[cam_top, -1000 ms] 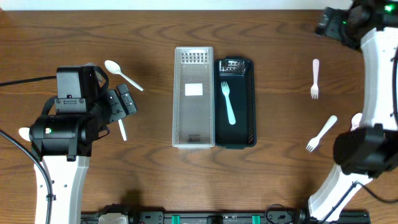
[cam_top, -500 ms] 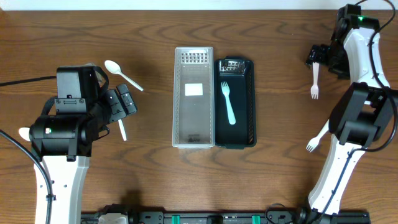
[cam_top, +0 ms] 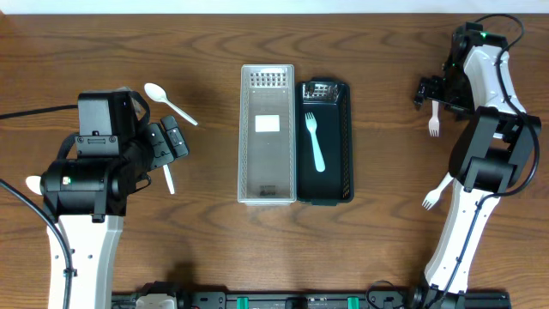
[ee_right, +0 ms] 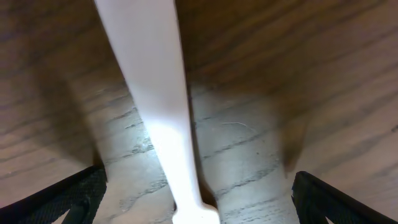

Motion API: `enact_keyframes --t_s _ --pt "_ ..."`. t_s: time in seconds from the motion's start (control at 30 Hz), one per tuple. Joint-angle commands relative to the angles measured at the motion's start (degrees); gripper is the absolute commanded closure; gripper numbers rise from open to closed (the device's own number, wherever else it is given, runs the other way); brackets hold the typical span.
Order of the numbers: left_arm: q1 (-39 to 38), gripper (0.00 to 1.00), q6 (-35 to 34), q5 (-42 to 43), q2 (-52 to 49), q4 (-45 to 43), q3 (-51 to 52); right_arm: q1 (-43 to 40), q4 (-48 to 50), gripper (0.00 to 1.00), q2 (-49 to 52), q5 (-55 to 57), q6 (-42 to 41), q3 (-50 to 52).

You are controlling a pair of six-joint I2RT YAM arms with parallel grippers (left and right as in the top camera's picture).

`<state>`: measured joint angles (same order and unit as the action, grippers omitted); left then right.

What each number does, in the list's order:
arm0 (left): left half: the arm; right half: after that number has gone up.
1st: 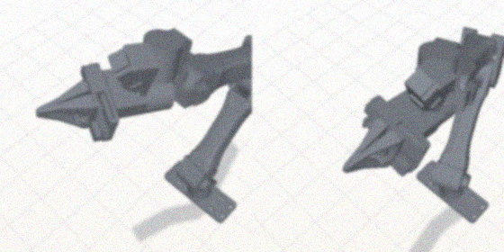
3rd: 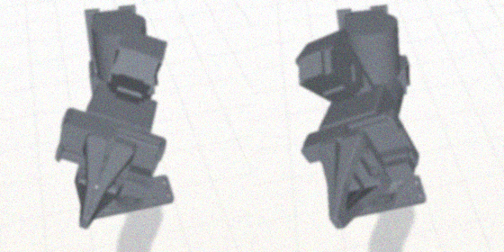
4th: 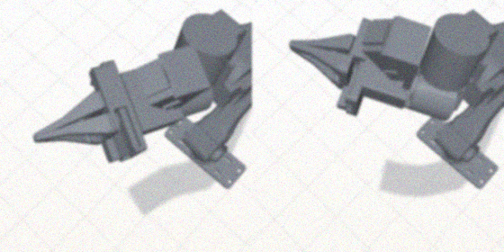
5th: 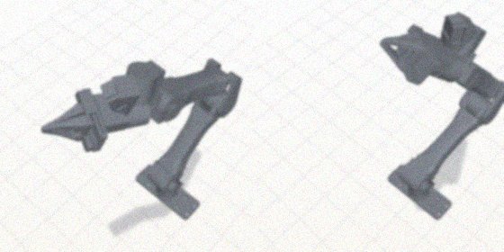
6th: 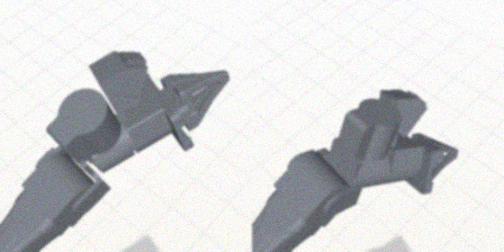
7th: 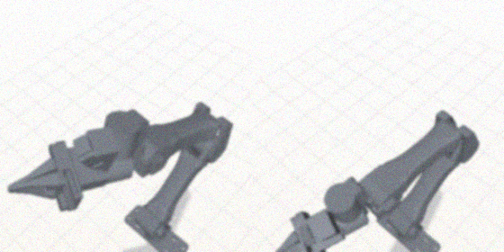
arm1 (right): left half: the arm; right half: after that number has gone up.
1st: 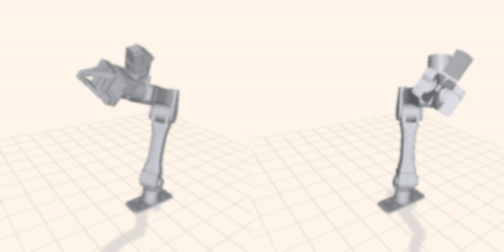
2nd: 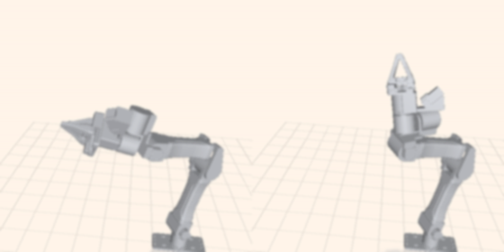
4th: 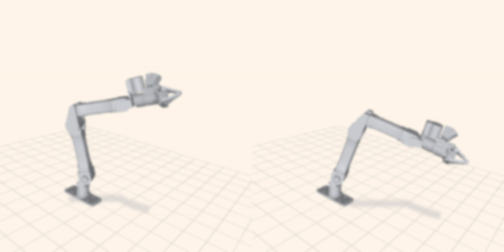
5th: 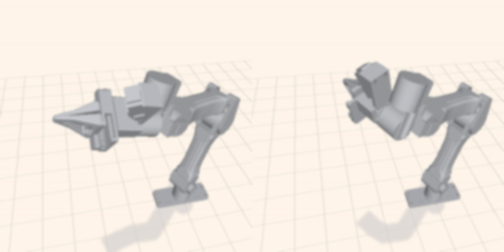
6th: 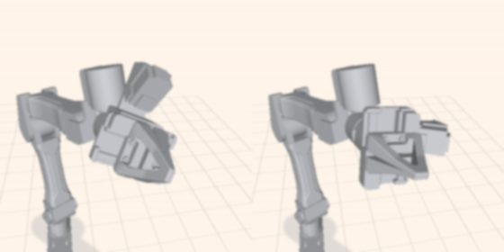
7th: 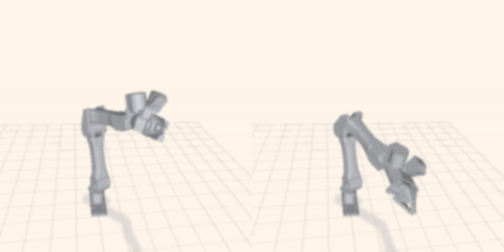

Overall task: Pack container
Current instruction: 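Move the right gripper to the white fork and grasp it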

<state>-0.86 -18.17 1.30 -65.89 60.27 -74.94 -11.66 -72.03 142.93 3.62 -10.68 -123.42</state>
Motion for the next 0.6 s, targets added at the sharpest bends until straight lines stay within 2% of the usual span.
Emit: enact_keyframes --t_s 0.0,0.43,0.57 --pt "-0.09 0.02 0.52 -0.5 0.07 0.33 -1.03 0.57 0.02 0.01 0.57 -0.92 2.21 0.28" --pt "-0.09 0.02 0.55 -0.5 0.07 0.33 -1.03 0.33 0.85 0.05 0.59 -4.52 2.62 2.36" --pt "-0.09 0.02 0.55 -0.5 0.07 0.35 -1.03 0.33 0.57 0.14 0.59 -4.52 2.62 2.36"
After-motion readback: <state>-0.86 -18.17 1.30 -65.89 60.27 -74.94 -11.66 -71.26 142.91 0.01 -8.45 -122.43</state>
